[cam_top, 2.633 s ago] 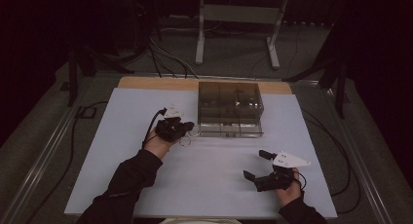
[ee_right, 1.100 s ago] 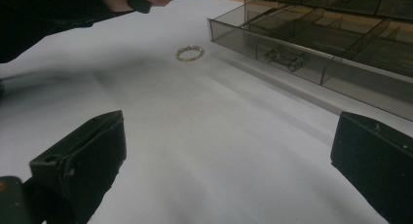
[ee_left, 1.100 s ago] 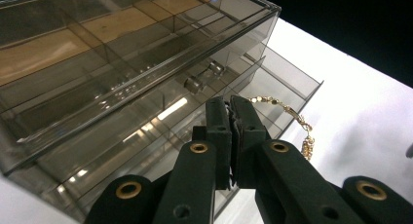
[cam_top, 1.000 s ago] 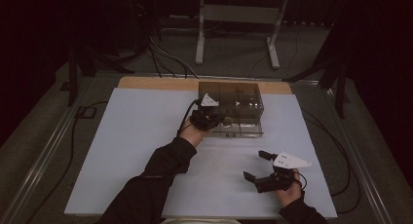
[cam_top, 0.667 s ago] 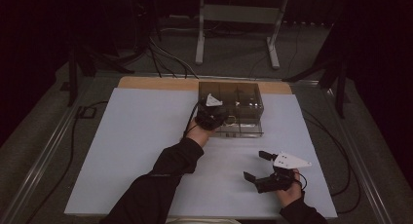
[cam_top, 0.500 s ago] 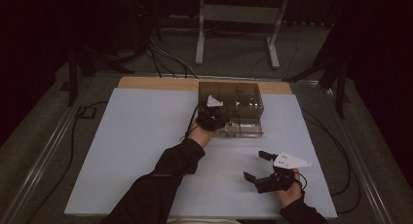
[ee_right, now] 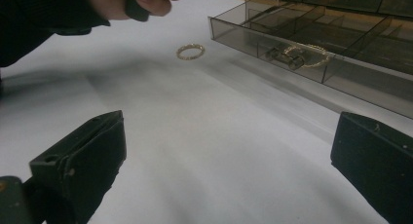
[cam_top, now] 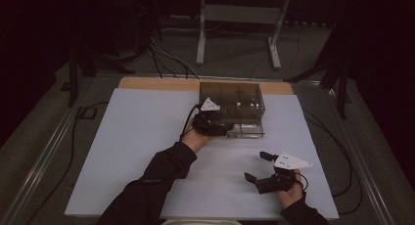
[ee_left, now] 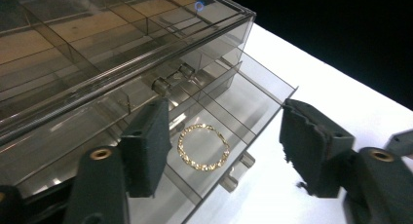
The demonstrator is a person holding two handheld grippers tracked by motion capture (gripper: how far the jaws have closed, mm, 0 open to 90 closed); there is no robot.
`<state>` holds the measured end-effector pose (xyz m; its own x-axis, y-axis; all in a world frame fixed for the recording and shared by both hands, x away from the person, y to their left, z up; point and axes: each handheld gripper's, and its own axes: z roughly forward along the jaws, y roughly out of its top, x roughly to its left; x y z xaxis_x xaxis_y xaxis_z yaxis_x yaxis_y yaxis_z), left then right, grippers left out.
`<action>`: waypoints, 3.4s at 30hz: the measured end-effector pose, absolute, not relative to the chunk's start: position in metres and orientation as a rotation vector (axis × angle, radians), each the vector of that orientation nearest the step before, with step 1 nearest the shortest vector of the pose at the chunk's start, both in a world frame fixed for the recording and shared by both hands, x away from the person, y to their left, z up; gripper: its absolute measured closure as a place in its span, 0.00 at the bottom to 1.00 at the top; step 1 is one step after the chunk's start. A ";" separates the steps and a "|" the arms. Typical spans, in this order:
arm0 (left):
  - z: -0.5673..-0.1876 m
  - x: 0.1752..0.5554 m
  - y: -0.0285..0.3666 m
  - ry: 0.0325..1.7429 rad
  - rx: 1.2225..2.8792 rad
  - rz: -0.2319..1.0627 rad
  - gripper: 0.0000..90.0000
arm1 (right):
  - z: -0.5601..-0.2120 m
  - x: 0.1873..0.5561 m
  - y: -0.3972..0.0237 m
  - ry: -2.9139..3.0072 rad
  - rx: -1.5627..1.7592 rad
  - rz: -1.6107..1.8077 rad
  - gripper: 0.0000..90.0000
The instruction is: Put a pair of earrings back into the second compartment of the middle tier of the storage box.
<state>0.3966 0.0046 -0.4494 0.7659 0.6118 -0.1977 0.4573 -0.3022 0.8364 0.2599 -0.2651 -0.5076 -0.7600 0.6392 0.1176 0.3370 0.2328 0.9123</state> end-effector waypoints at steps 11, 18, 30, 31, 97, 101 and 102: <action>-0.437 0.384 0.028 0.773 1.970 0.214 0.21 | -0.507 0.260 -0.265 2.226 0.911 1.538 0.00; -0.436 0.385 0.056 0.786 1.956 0.196 0.18 | -0.507 0.260 -0.265 2.226 0.914 1.537 0.00; -0.440 0.386 0.098 0.842 1.921 0.233 0.18 | -0.508 0.260 -0.264 2.229 0.914 1.531 0.00; -0.442 0.386 0.101 0.847 1.924 0.240 0.18 | -0.508 0.260 -0.264 2.229 0.913 1.529 0.00; -0.524 0.388 0.121 0.949 2.205 0.354 0.97 | -0.509 0.260 -0.263 2.249 0.914 1.514 0.00; -0.524 0.390 0.123 0.962 2.190 0.347 0.98 | -0.509 0.260 -0.263 2.246 0.920 1.518 0.00; -0.523 0.389 0.122 0.963 2.190 0.359 0.98 | -0.509 0.260 -0.263 2.248 0.917 1.514 0.00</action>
